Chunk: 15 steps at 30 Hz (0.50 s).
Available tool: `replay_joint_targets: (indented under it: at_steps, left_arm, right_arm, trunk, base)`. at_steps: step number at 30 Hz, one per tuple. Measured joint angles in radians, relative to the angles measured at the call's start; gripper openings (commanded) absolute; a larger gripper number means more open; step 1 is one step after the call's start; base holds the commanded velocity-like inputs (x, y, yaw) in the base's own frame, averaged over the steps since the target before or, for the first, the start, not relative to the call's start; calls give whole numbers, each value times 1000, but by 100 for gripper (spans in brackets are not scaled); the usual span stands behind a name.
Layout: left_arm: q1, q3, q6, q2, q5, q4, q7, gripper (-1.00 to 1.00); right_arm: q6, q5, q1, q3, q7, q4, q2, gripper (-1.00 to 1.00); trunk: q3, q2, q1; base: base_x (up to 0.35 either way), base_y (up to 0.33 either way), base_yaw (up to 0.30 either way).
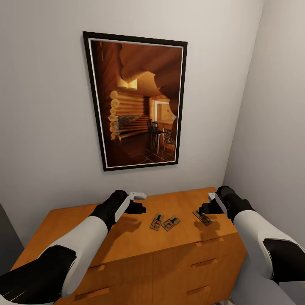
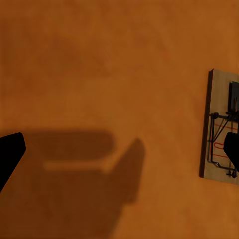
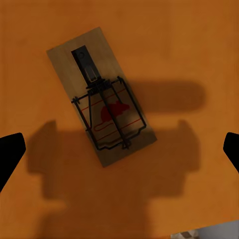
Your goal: Take the four mousetraps from the cabinet in the bathroom and place them on the bathroom floor. Make sure all four end up on the same floor surface, and ensure that at least two of them are either under or directly next to the same bathroom sink.
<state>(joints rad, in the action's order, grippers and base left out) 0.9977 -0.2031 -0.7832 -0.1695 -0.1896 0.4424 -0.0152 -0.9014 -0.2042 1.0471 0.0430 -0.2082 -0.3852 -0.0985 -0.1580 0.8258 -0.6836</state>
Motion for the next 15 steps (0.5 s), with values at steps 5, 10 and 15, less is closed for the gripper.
replay_joint_targets:
  at_steps: [5, 10, 15]
  left_arm:
    - [0, 0, 0, 0, -1, 0, 0, 100]
    - [0, 0, 0, 0, -1, 0, 0, 100]
    - [0, 0, 0, 0, -1, 0, 0, 100]
  right_arm:
    - [0, 0, 0, 0, 0, 0, 0, 100]
    - [0, 0, 0, 0, 0, 0, 0, 100]
    - [0, 0, 0, 0, 0, 0, 0, 100]
  trunk:
    - [0, 0, 0]
    - [0, 0, 0]
    - [0, 0, 0]
  base:
    - [0, 0, 0]
    - [0, 0, 0]
    - [0, 0, 0]
